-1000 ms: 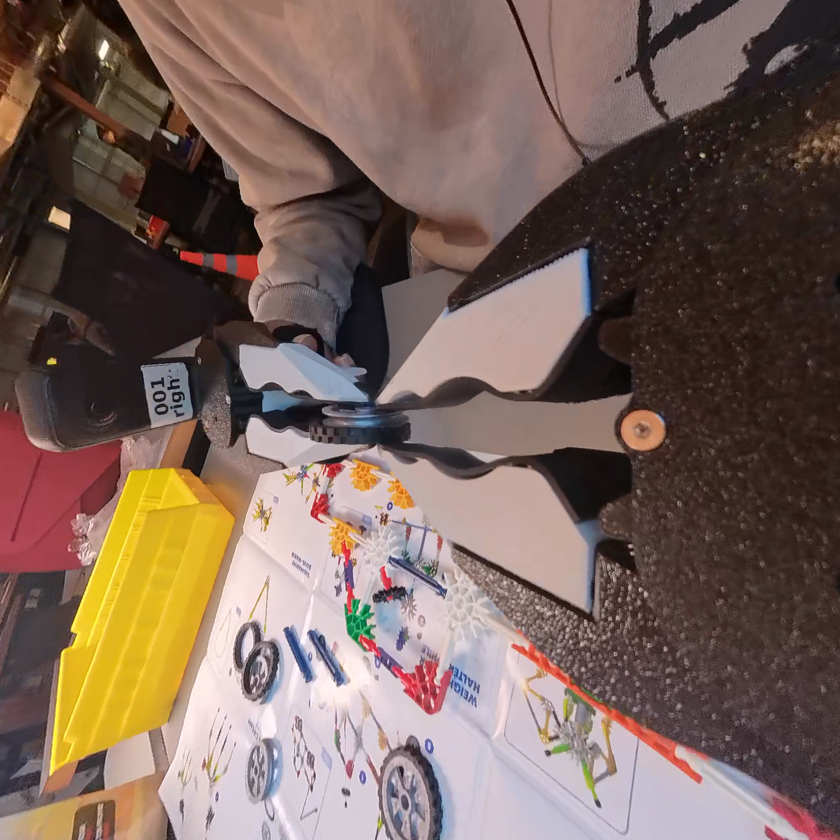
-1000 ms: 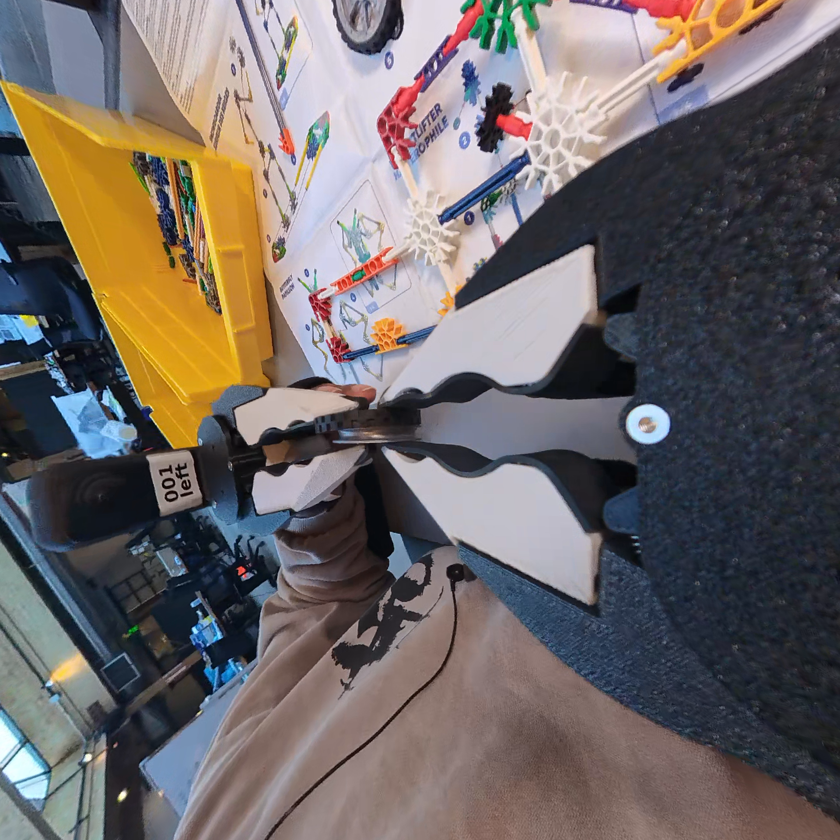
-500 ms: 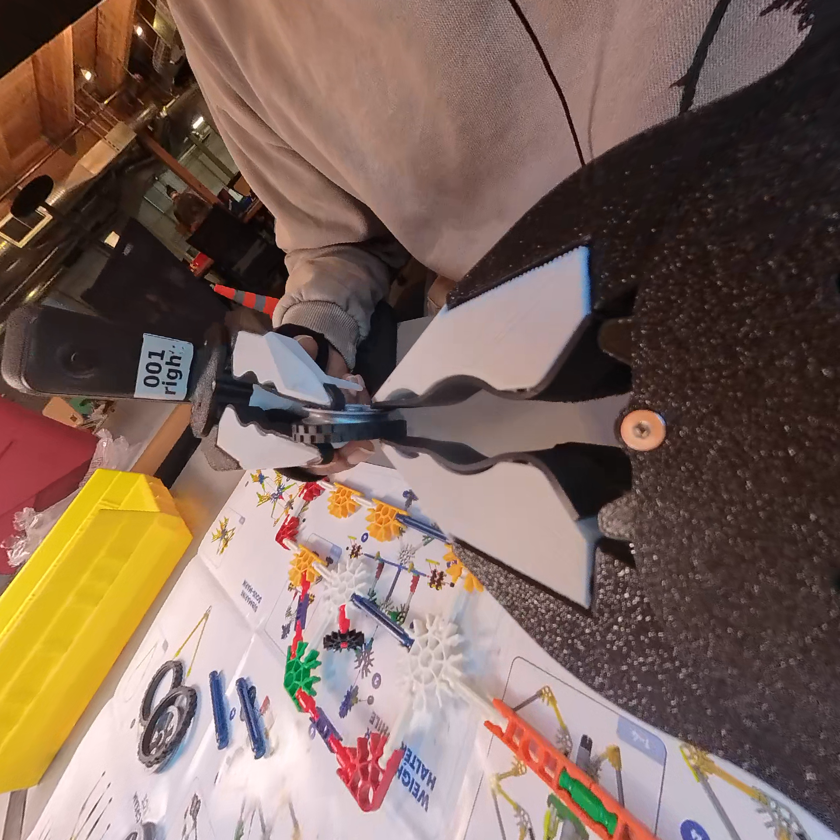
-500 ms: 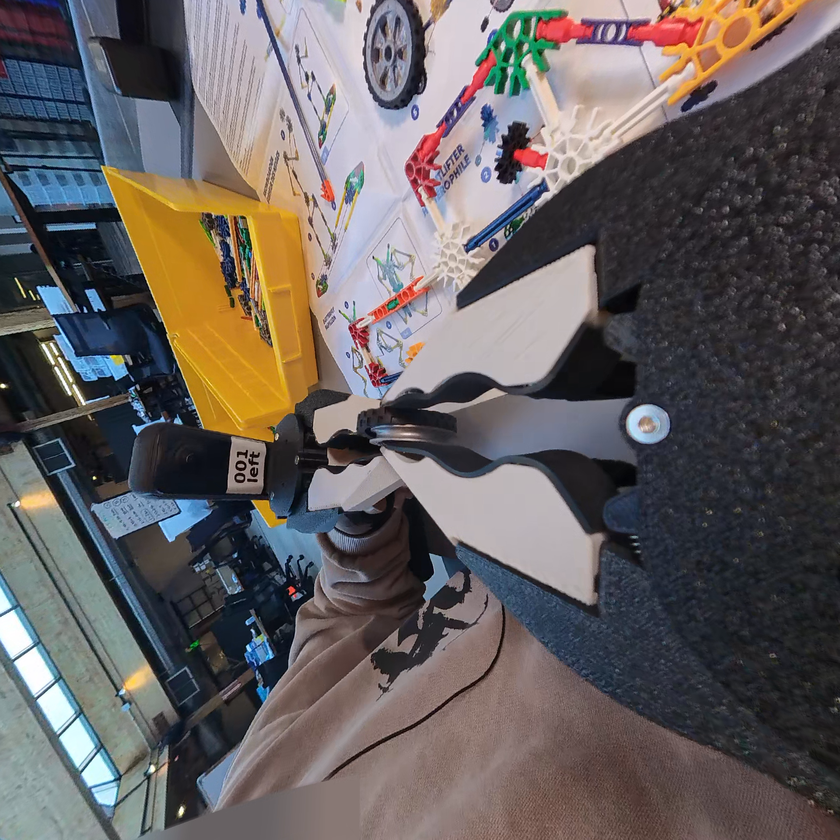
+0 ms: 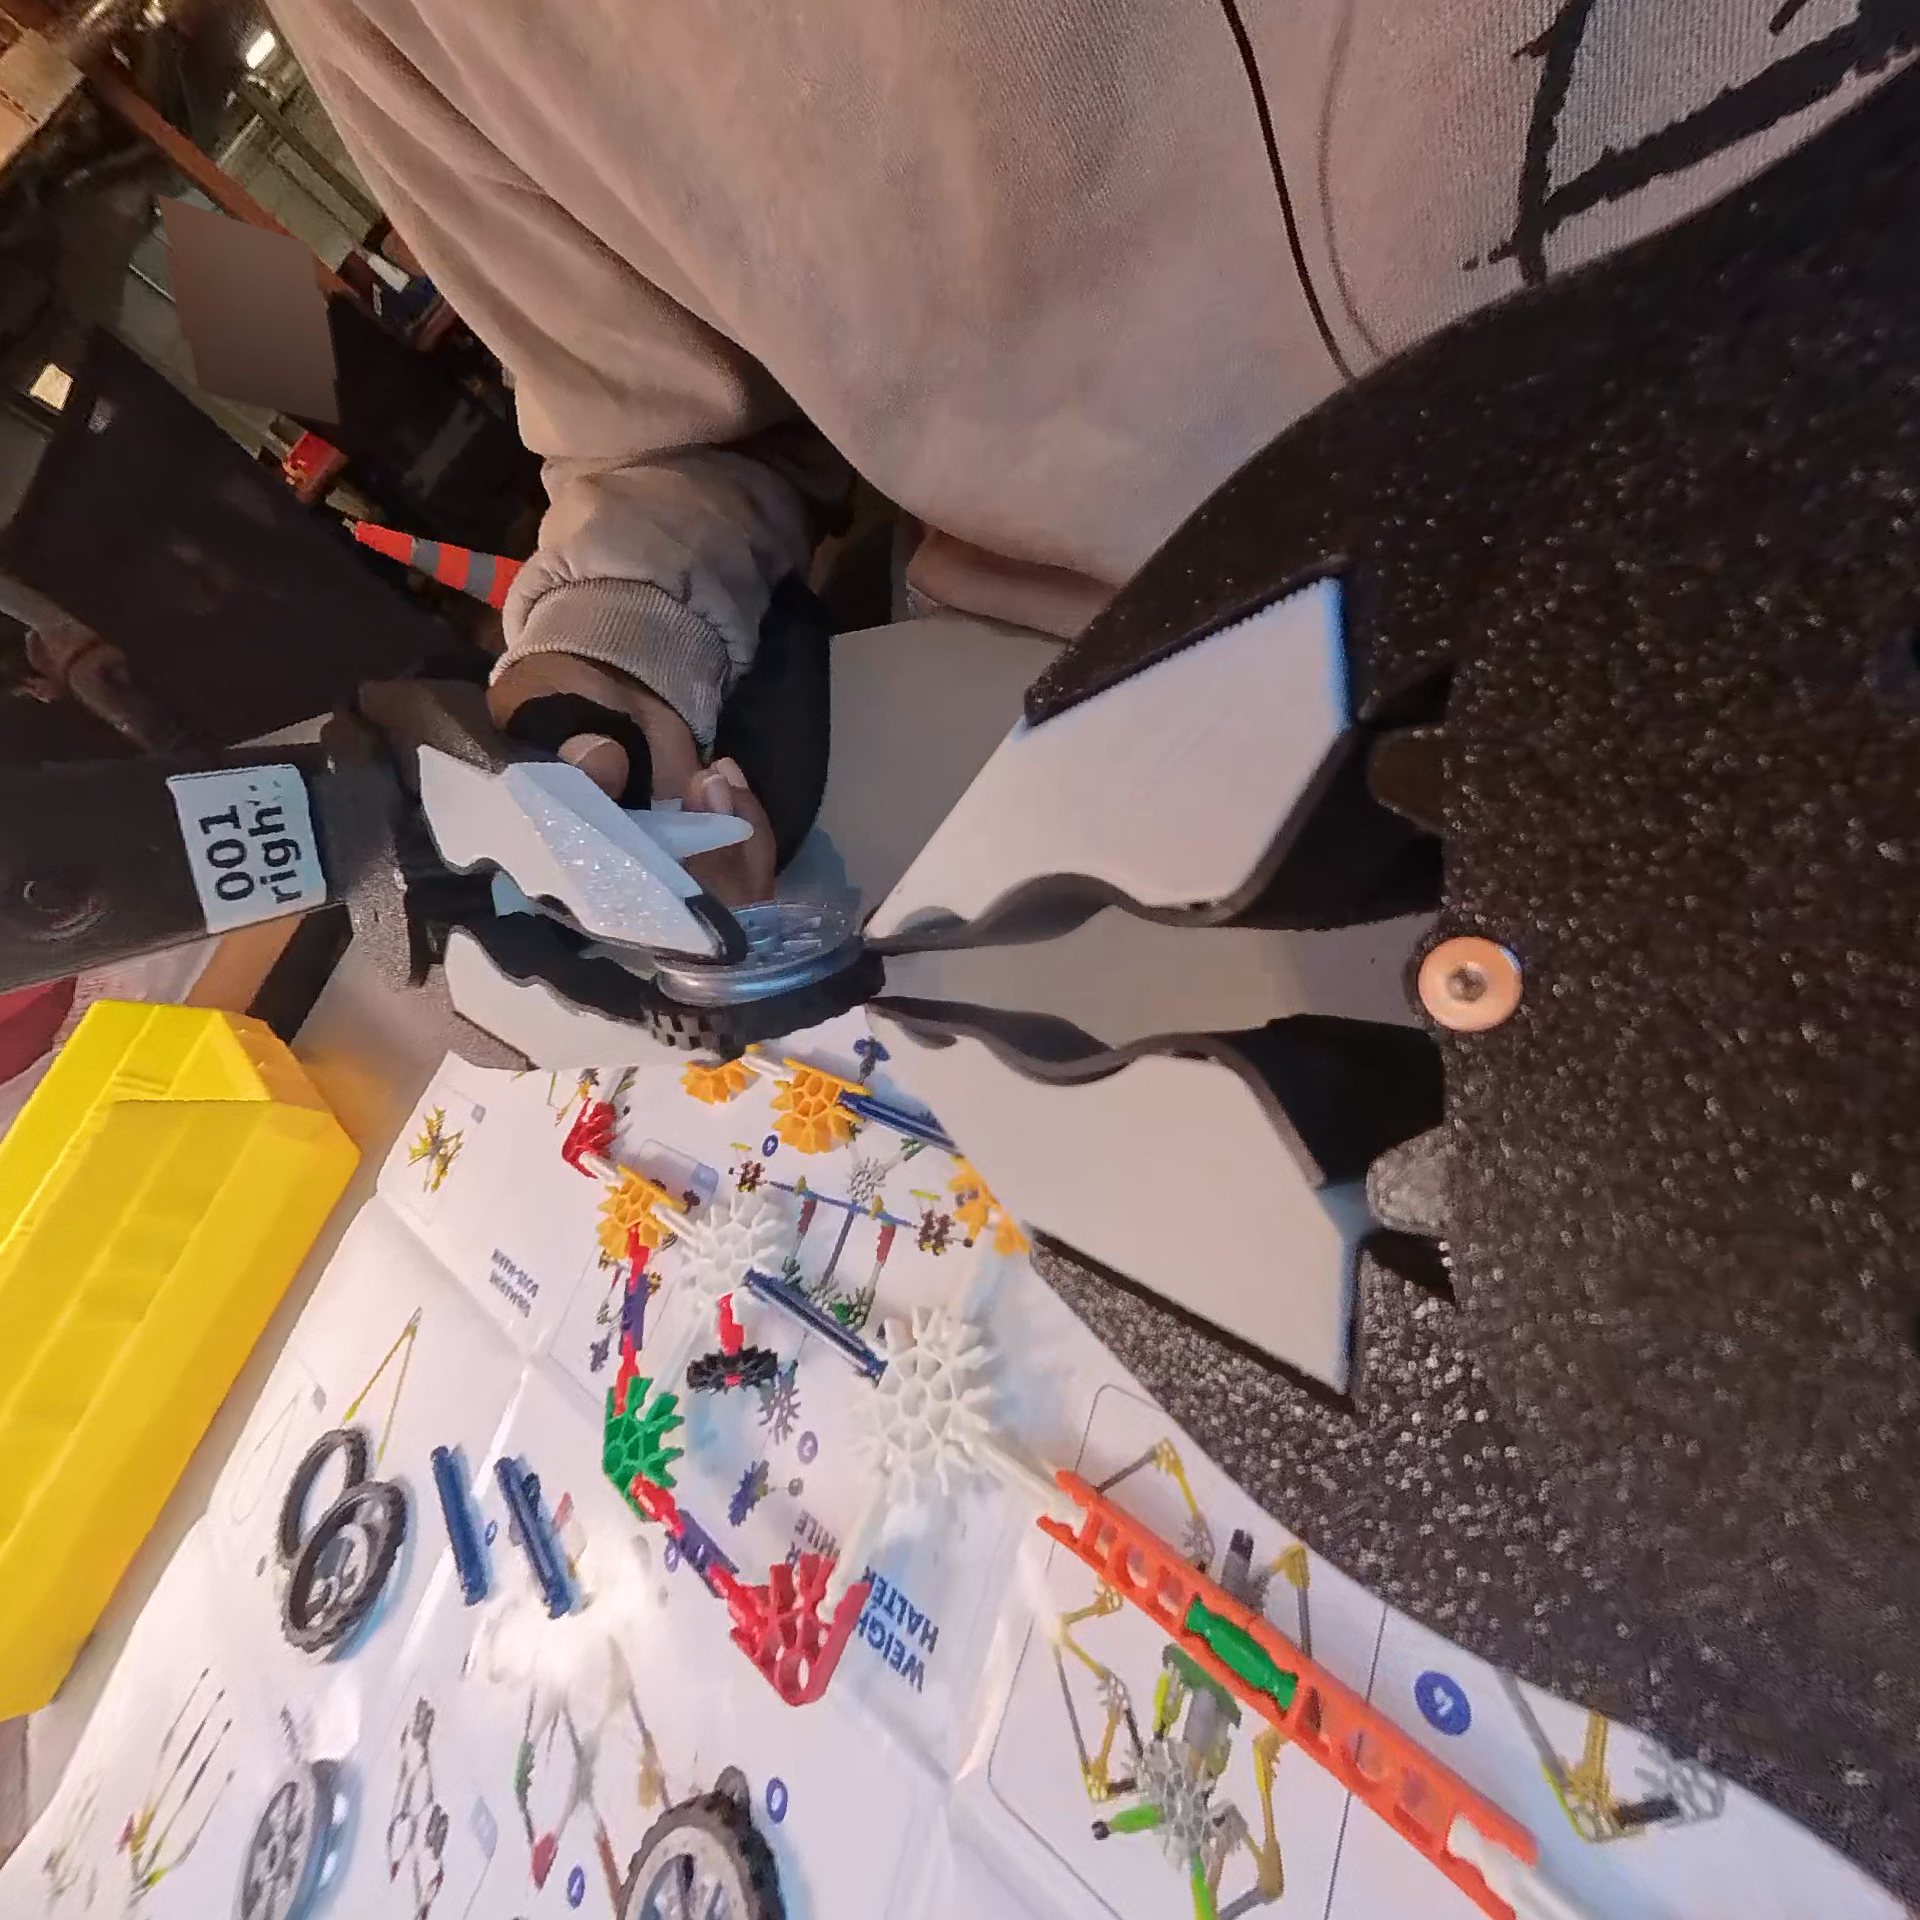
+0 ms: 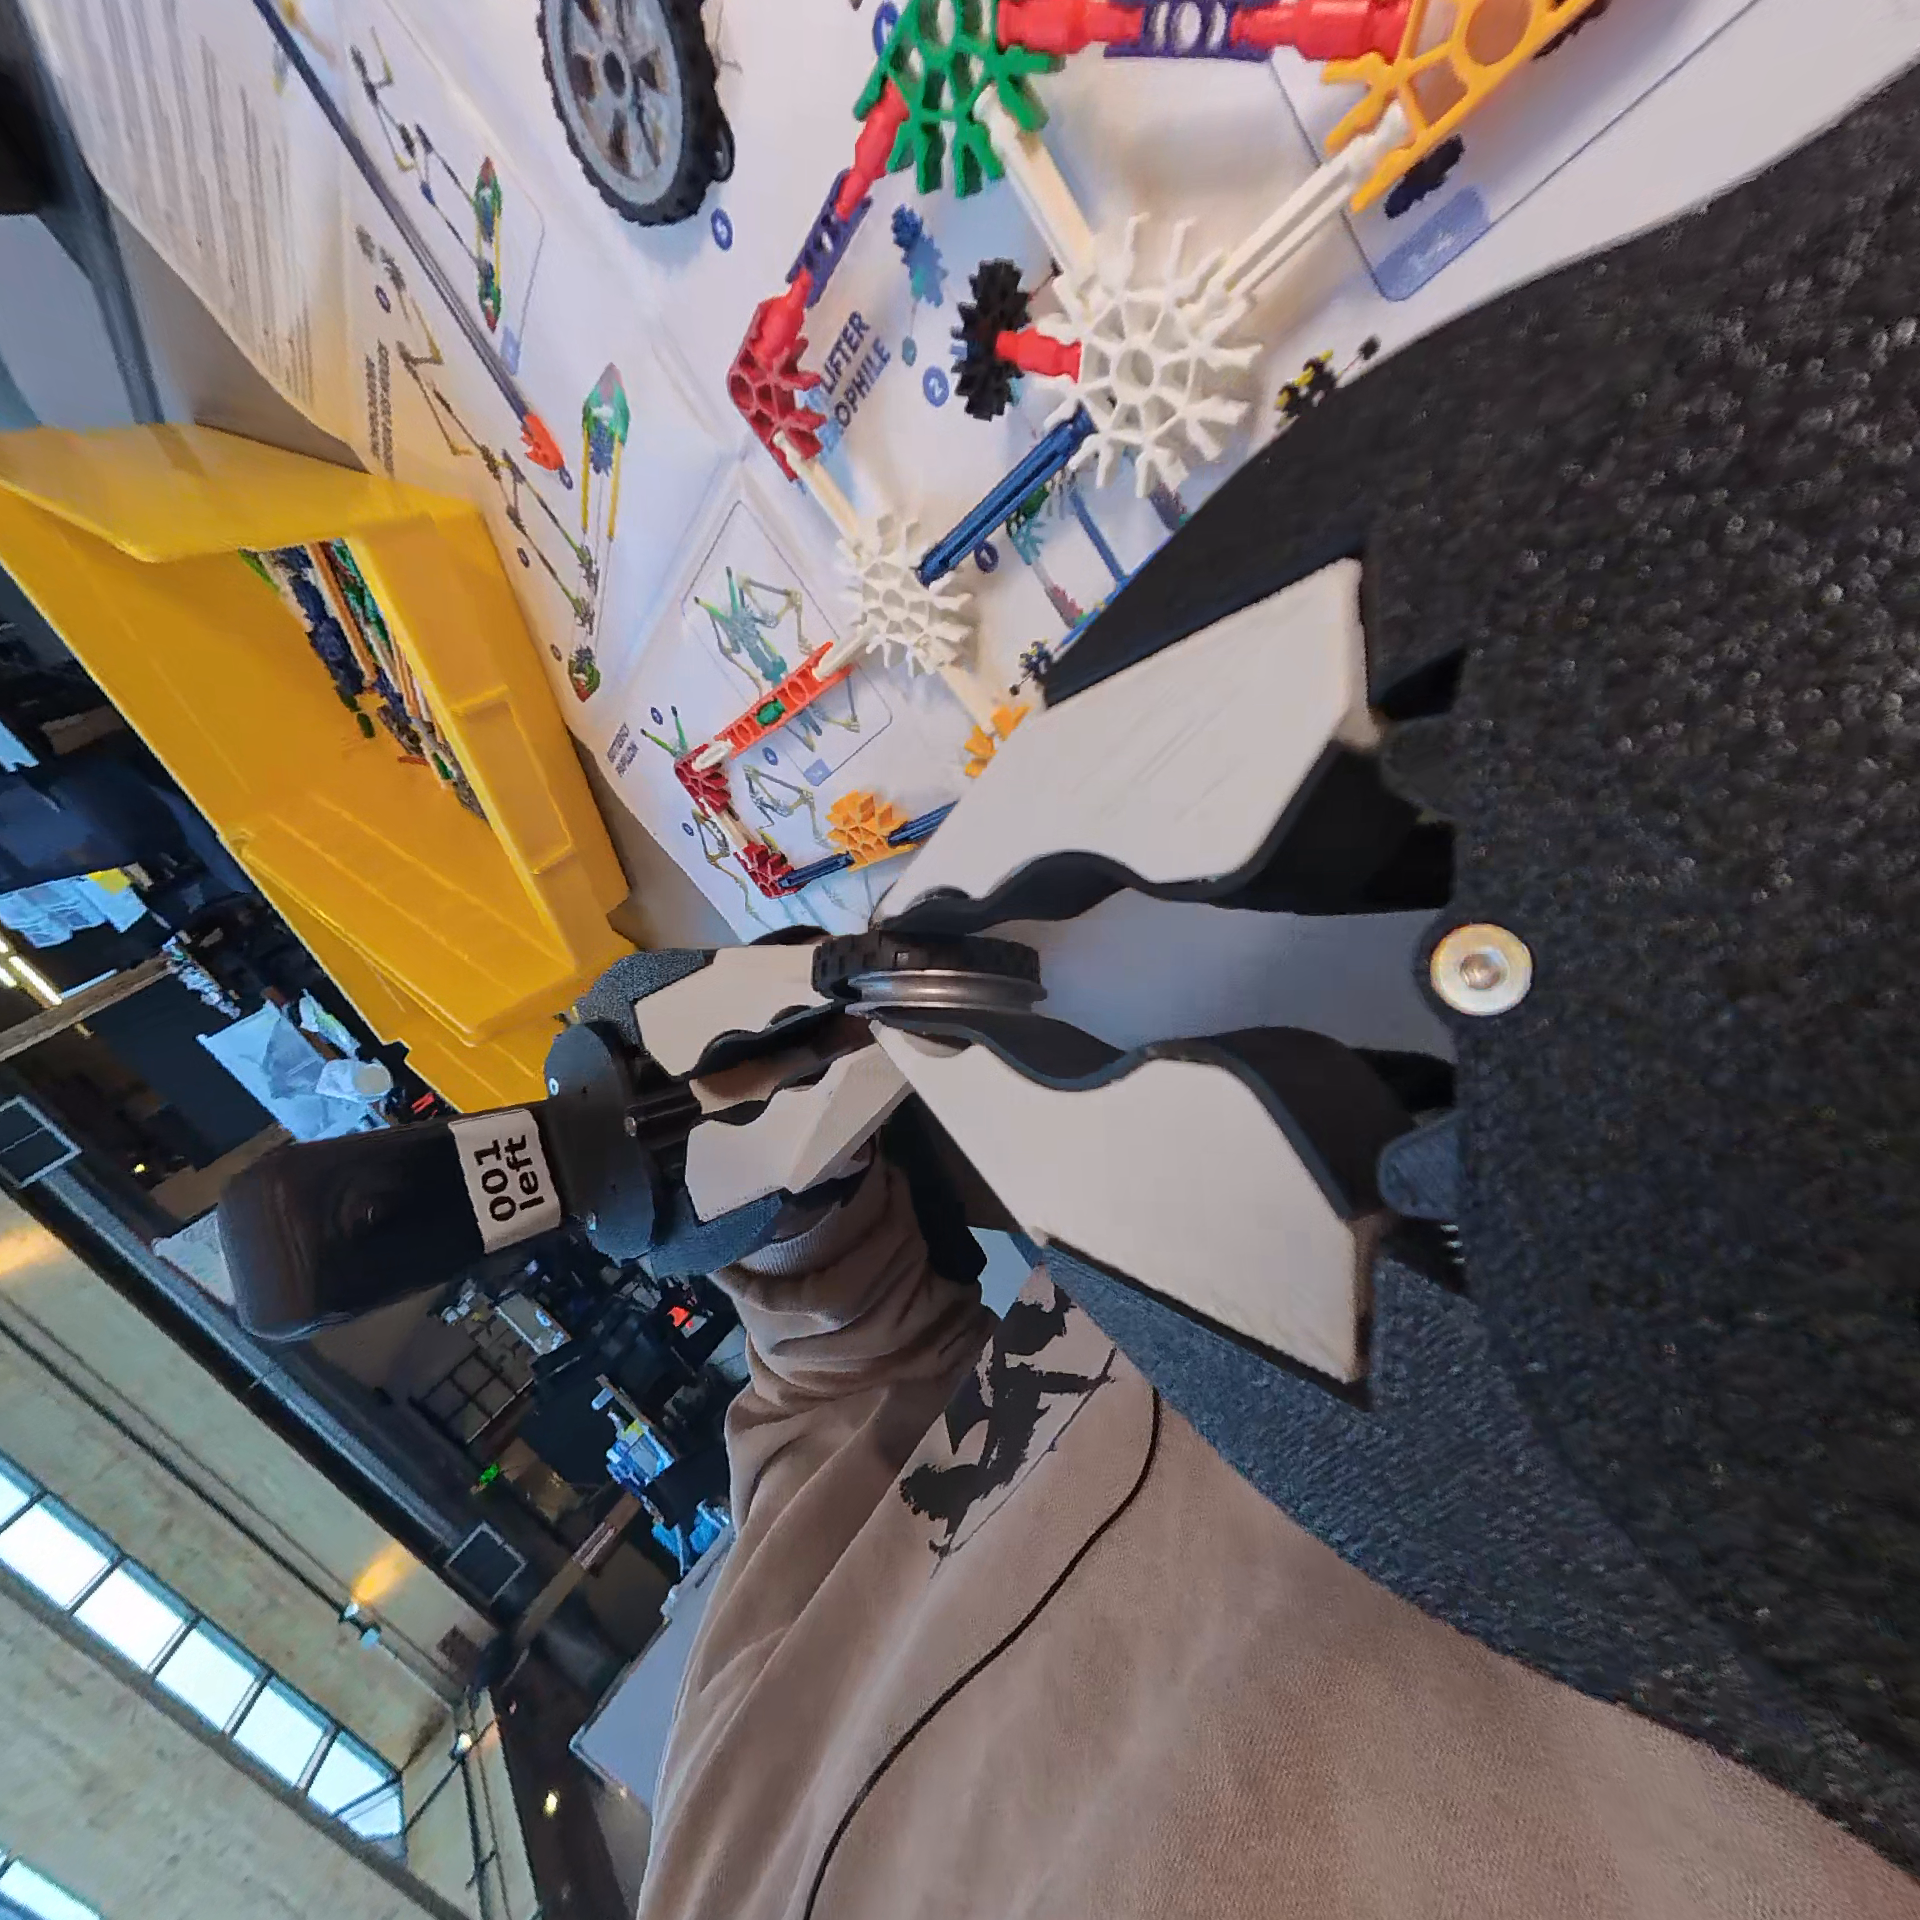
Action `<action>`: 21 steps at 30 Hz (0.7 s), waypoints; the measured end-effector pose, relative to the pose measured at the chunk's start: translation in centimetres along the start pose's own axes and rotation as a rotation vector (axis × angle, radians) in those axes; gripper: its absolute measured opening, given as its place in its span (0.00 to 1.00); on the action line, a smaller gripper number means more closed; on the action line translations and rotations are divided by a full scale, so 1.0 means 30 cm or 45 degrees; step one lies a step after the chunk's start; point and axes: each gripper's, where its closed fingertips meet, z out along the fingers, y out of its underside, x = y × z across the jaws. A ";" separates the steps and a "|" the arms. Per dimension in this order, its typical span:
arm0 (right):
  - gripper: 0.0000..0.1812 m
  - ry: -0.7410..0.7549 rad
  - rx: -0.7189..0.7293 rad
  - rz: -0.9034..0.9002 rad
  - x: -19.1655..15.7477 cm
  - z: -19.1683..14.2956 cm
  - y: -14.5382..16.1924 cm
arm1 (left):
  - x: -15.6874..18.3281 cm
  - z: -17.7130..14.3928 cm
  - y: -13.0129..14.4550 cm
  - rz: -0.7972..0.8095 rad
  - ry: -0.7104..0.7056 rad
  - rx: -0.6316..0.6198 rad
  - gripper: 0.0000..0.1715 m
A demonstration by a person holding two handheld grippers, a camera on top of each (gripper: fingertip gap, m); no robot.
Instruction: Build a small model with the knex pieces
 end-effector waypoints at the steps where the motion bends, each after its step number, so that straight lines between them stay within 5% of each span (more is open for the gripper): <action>1: 0.06 0.012 -0.021 0.006 0.003 0.002 0.009 | -0.002 0.002 0.008 -0.035 0.012 -0.017 0.03; 8: 0.07 -0.004 -0.198 0.106 0.007 0.020 0.085 | 0.025 0.014 0.112 -0.142 0.111 -0.256 0.08; 14: 0.07 -0.035 -0.481 -0.028 -0.042 0.037 0.194 | 0.030 0.008 0.186 0.035 0.065 -0.431 0.14; 18: 0.07 0.035 -0.533 -0.082 -0.021 0.033 0.209 | 0.048 0.018 0.190 0.033 0.096 -0.434 0.10; 21: 0.07 0.138 -0.619 -0.148 0.012 0.029 0.241 | 0.025 0.010 0.167 0.003 0.063 -0.389 0.15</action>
